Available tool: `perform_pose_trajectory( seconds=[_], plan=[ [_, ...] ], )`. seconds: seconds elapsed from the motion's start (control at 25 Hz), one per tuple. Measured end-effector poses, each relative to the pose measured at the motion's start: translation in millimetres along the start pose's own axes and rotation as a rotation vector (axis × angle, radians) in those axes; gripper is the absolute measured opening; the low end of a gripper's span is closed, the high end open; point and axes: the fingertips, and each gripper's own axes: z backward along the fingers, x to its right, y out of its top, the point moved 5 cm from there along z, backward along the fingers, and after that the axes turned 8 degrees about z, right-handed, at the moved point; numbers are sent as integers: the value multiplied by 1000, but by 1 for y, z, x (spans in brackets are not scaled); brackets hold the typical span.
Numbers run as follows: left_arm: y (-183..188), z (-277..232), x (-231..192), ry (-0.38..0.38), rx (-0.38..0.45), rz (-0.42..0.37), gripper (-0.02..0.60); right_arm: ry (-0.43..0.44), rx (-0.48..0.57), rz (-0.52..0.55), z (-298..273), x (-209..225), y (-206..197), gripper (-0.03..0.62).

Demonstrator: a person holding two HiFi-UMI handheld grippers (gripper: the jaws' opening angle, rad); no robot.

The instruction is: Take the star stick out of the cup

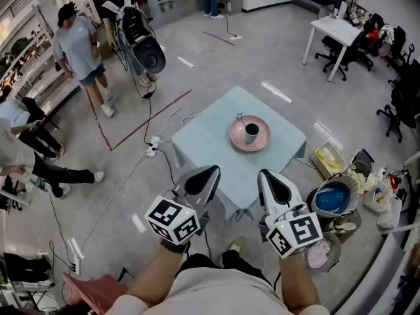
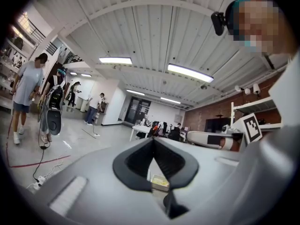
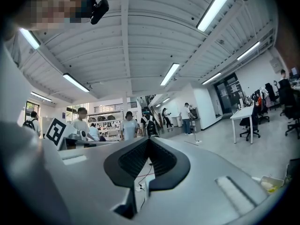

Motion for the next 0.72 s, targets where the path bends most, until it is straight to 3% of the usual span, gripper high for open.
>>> perform_pose_trajectory(
  seconds=[0.32, 0.72],
  plan=[
    [-6, -54, -3, 6, -33, -20, 6, -5, -6, -27, -17, 48, -5, 6],
    [-10, -120, -60, -24, -88, -25, 6, -56, -38, -22, -73, 82, -17, 6]
  ],
)
